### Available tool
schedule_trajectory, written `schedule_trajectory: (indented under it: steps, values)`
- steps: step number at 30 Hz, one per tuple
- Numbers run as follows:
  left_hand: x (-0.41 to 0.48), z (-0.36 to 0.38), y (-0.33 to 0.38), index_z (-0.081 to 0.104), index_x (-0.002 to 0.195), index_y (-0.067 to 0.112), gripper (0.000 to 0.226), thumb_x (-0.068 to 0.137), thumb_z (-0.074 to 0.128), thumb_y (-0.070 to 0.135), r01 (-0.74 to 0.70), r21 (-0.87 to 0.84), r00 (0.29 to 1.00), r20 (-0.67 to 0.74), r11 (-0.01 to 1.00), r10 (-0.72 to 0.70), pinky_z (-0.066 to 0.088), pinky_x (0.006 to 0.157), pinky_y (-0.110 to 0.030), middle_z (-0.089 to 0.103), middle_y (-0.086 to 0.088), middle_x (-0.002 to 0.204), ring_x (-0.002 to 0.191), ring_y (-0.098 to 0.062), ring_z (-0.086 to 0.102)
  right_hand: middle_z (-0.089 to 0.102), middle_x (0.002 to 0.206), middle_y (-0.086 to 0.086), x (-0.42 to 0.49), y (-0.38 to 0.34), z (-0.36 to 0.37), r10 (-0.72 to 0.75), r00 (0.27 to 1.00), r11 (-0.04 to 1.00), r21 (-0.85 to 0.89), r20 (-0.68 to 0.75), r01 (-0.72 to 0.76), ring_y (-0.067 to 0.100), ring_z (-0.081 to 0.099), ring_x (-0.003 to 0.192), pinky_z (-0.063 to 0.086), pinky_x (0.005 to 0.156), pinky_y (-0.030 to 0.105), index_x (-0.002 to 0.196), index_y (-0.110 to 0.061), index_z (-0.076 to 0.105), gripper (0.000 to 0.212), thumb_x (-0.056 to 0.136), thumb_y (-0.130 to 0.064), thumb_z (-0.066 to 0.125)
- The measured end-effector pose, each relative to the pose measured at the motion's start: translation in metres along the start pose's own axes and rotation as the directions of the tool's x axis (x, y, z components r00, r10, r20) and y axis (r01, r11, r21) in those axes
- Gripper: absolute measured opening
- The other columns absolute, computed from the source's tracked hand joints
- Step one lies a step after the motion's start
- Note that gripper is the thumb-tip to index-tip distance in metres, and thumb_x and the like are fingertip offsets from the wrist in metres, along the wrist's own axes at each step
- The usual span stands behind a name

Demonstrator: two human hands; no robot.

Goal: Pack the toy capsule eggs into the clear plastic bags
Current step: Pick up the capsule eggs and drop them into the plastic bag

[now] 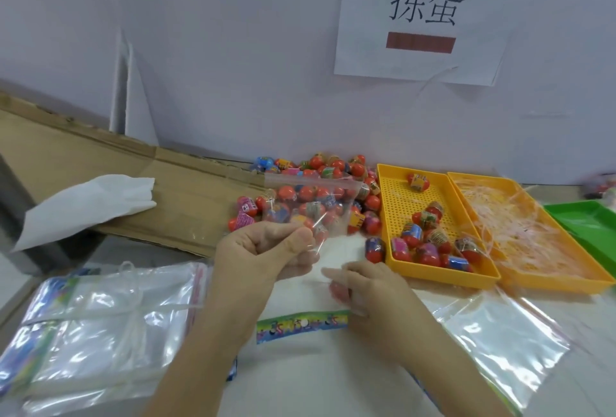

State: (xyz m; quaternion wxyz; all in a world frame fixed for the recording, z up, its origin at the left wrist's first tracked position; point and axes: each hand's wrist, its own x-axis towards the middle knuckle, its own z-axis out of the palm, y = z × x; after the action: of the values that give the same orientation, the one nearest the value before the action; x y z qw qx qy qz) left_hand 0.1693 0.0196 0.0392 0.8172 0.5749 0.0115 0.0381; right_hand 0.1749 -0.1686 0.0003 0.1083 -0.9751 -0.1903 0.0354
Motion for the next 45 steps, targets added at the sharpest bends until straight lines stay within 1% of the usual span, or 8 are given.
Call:
schedule_trajectory:
  steps: [9,16,19,23,32,37,41,45]
  values:
    - [-0.002,0.005,-0.003,0.079,0.071,0.018,0.011,0.061,0.078,0.022,-0.042,0.066,0.999,0.002,0.997,0.042,0.057,0.057,-0.024,0.075,-0.011,0.070,0.062,-0.019,0.072,0.068,0.095,-0.013,-0.008,0.006,-0.030,0.418,0.667,0.644,0.719,-0.617,0.261,0.006,0.066,0.091,0.053,0.073,0.017,0.110,-0.035,0.057,0.035,0.089,-0.061,0.047]
    - [-0.011,0.016,-0.019,0.077,0.079,0.036,0.013,0.077,0.079,0.023,-0.298,0.220,0.929,-0.156,0.929,0.335,0.054,0.062,-0.014,0.076,0.010,0.080,0.074,-0.004,0.071,0.067,0.109,-0.017,-0.015,-0.023,-0.037,0.143,0.899,0.272,0.890,-0.413,0.365,0.006,0.065,0.095,0.052,0.073,0.019,0.085,-0.035,0.076,0.043,0.071,-0.073,0.061]
    - [-0.017,0.013,-0.021,0.067,0.095,0.059,0.019,0.081,0.064,0.046,-0.414,0.573,0.889,0.085,0.707,0.451,0.059,0.078,-0.030,0.074,0.018,0.095,0.090,-0.007,0.072,0.056,0.131,-0.020,-0.017,-0.037,-0.026,0.022,0.963,0.198,0.945,-0.269,0.259,0.003,0.039,0.135,0.046,0.099,0.029,0.089,-0.035,0.077,0.049,0.064,-0.076,0.066]
    - [-0.023,0.019,-0.031,0.073,0.111,0.016,0.046,0.077,0.063,0.045,-0.608,0.781,0.703,0.447,0.143,0.553,0.051,0.096,-0.041,0.072,-0.003,0.114,0.110,-0.023,0.067,0.066,0.123,-0.004,-0.017,-0.048,-0.026,0.139,0.948,-0.008,0.957,-0.287,0.291,0.015,0.053,0.126,0.049,0.095,0.033,0.097,-0.026,0.077,0.051,0.068,-0.068,0.071]
    - [-0.011,0.020,-0.004,0.068,0.099,0.031,0.020,0.079,0.068,0.037,-0.204,0.309,0.971,-0.058,0.929,0.233,0.050,0.085,-0.019,0.072,0.011,0.106,0.098,-0.005,0.064,0.073,0.108,0.006,-0.014,-0.017,-0.043,0.128,0.970,-0.050,0.976,-0.204,0.212,0.024,0.070,0.094,0.056,0.077,0.032,0.095,-0.021,0.078,0.059,0.065,-0.071,0.070]
    - [0.000,0.002,0.006,0.068,0.113,0.004,0.031,0.089,0.059,0.021,0.328,0.343,0.853,0.293,0.880,-0.432,0.051,0.072,-0.027,0.067,-0.011,0.120,0.088,-0.023,0.064,0.071,0.110,0.005,-0.019,-0.012,-0.046,-0.013,0.985,0.043,0.984,-0.170,0.171,0.023,0.069,0.094,0.055,0.079,0.028,0.098,-0.024,0.076,0.046,0.080,-0.063,0.062]
    - [0.005,-0.006,0.010,0.079,0.090,0.021,0.042,0.071,0.057,0.052,0.334,0.354,0.881,0.211,0.873,-0.423,0.044,0.099,-0.041,0.076,-0.003,0.107,0.092,-0.022,0.073,0.071,0.112,0.005,-0.022,-0.006,-0.049,-0.039,0.988,0.052,0.987,-0.148,0.150,0.023,0.070,0.090,0.055,0.077,0.026,0.096,-0.024,0.076,0.045,0.083,-0.063,0.058]
    - [0.004,-0.008,0.000,0.078,0.091,0.037,0.041,0.054,0.080,0.053,0.198,0.387,0.901,0.289,0.901,-0.322,0.057,0.079,-0.026,0.076,0.006,0.101,0.093,-0.013,0.073,0.072,0.106,0.005,-0.018,-0.010,-0.042,-0.078,0.990,0.037,0.992,-0.116,0.120,0.022,0.069,0.090,0.054,0.076,0.026,0.098,-0.022,0.076,0.047,0.079,-0.063,0.062]
